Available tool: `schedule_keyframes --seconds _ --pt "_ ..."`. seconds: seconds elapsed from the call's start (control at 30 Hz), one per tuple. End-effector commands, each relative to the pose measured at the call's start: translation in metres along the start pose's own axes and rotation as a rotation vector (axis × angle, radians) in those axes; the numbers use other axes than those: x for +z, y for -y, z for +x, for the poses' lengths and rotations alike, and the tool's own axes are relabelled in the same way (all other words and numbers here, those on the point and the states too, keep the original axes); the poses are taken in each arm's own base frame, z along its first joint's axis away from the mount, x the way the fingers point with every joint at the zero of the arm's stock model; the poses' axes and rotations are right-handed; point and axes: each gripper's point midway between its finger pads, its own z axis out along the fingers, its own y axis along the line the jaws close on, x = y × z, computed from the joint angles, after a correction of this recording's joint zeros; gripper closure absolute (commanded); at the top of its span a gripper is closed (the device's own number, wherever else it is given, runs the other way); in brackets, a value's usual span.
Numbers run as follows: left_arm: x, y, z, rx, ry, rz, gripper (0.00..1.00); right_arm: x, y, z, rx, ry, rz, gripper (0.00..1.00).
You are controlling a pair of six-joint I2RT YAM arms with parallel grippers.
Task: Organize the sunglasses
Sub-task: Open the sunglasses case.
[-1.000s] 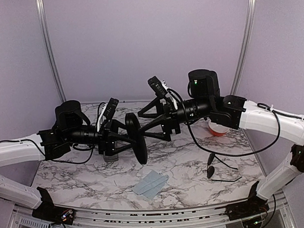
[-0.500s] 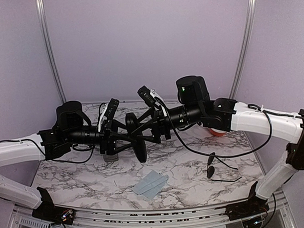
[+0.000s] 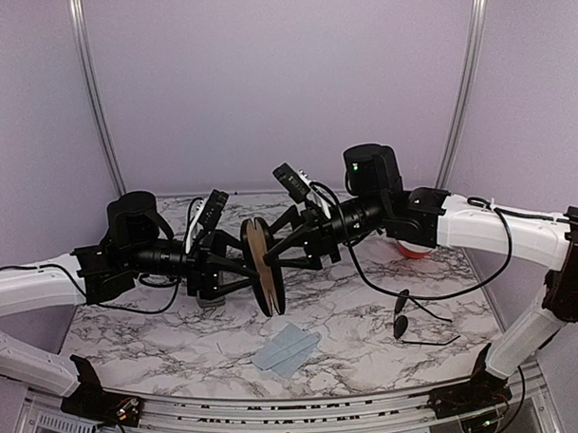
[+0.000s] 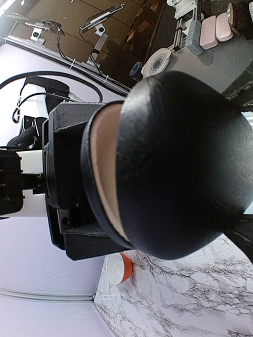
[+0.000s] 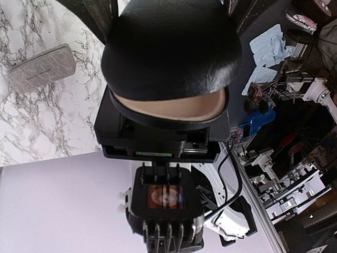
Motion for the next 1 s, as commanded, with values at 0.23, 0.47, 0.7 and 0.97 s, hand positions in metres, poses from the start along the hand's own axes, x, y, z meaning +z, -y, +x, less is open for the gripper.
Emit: schedule_keyframes --seconds 0.23,0.47,0.7,0.97 --pt "-0.010 0.051 -0.029 -0.020 0.029 0.245 0.82 -0.017 -0.010 0.010 -0.034 -0.013 -0.259 0.46" --pt "-0.015 0.066 -0.032 -0.007 0.041 0.301 0.82 -0.019 -0.026 0.001 -0.059 0.017 -0.387 0.47" --pt "-0.017 0.072 -0.034 -0.013 0.047 0.333 0.82 -0.022 -0.029 -0.004 -0.081 0.029 -0.424 0.45" --pt "-0.019 0.077 -0.040 -0.027 0.069 0.365 0.82 -0.027 -0.016 -0.001 -0.079 0.026 -0.361 0.33"
